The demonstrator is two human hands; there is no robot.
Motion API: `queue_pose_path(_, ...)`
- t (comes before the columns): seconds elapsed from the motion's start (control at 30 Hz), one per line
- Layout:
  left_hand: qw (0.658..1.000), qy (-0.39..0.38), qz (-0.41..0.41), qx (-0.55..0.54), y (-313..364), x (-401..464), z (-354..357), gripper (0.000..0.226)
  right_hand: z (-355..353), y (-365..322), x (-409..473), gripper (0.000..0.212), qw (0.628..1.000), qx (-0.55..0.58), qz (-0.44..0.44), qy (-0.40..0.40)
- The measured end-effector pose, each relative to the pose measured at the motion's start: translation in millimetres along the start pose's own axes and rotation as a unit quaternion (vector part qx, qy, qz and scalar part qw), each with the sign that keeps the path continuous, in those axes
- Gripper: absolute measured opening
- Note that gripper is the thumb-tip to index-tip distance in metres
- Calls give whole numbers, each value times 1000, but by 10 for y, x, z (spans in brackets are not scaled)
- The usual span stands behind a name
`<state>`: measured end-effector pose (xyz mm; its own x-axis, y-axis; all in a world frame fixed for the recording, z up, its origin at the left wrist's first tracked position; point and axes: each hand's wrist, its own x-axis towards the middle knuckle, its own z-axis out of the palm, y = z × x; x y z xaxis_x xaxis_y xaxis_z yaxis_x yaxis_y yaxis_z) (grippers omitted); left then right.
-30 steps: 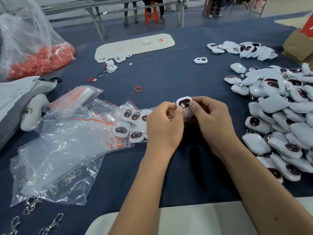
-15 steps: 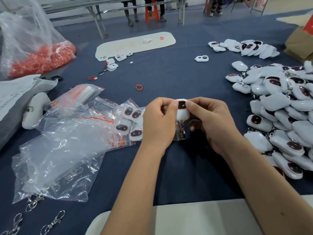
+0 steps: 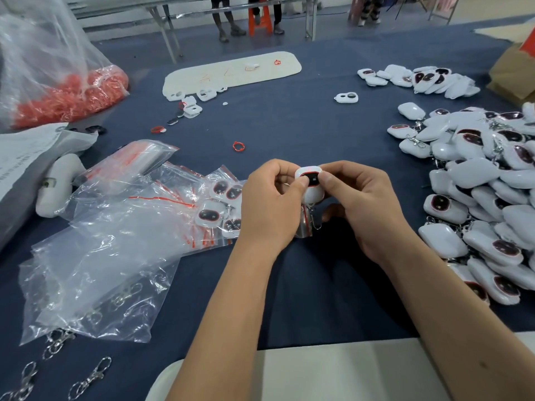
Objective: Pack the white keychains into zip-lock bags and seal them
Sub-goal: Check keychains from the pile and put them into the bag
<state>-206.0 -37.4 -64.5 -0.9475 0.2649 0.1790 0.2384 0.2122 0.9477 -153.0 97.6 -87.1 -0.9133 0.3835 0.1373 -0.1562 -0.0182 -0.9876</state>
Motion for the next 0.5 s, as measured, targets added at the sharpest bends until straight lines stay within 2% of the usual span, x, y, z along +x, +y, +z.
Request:
queue_pose_path(0.17, 1000, -6, 0, -10, 11, -25, 17, 5, 13, -30, -12, 12, 1000, -18, -6, 12)
queue_pose_path(0.33, 1000, 0, -1, -2, 16, -33, 66, 4, 18, -37, -20, 13, 995, -83, -25, 51)
queue_pose_path(0.5, 1000, 13, 10, -8, 9, -22, 52, 9, 42, -54, -26, 16, 996, -59, -6, 69)
